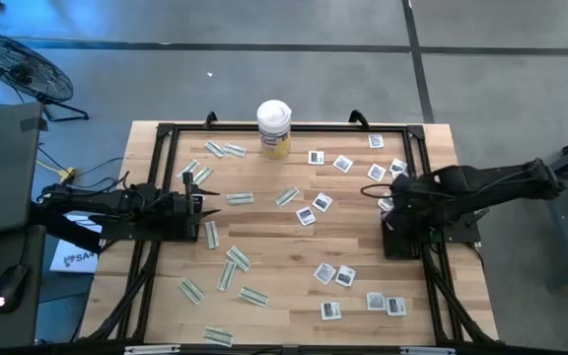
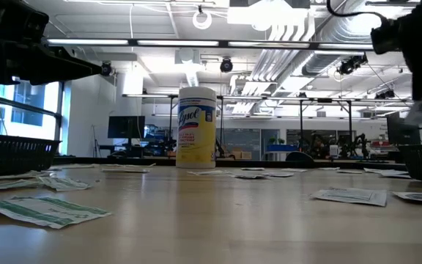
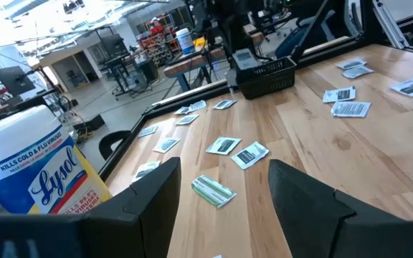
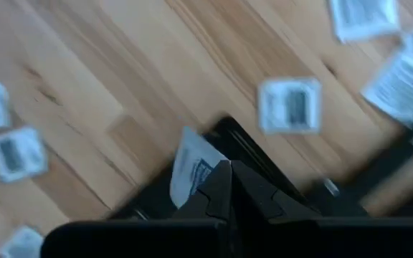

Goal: Pick & Place First Aid Supplies
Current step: Put the towelette pack into the right black basket

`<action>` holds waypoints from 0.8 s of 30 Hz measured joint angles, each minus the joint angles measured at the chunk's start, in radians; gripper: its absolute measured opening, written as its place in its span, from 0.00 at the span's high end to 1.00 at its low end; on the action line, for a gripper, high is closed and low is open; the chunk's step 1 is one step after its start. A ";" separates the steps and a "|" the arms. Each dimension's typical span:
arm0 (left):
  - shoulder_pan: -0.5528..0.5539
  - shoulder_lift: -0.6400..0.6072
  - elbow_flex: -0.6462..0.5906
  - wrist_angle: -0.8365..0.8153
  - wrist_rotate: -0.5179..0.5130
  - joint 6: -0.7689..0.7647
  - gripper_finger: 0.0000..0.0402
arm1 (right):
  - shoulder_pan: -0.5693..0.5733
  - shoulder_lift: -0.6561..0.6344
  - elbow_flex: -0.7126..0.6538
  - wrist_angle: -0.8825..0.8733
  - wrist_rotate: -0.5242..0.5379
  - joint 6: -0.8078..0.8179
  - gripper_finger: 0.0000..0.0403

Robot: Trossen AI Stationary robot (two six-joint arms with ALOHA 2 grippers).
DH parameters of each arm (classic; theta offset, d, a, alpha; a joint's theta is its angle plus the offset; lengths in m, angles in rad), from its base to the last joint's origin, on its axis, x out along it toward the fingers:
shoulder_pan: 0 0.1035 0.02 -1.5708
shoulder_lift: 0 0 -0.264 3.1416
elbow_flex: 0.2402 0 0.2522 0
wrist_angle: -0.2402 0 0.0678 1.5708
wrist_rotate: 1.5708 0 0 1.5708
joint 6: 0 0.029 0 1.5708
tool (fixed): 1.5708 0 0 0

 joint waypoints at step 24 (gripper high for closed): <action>0.000 0.000 0.000 0.000 0.000 0.000 0.49 | -0.001 0.315 -0.122 0.090 -0.105 -0.047 0.92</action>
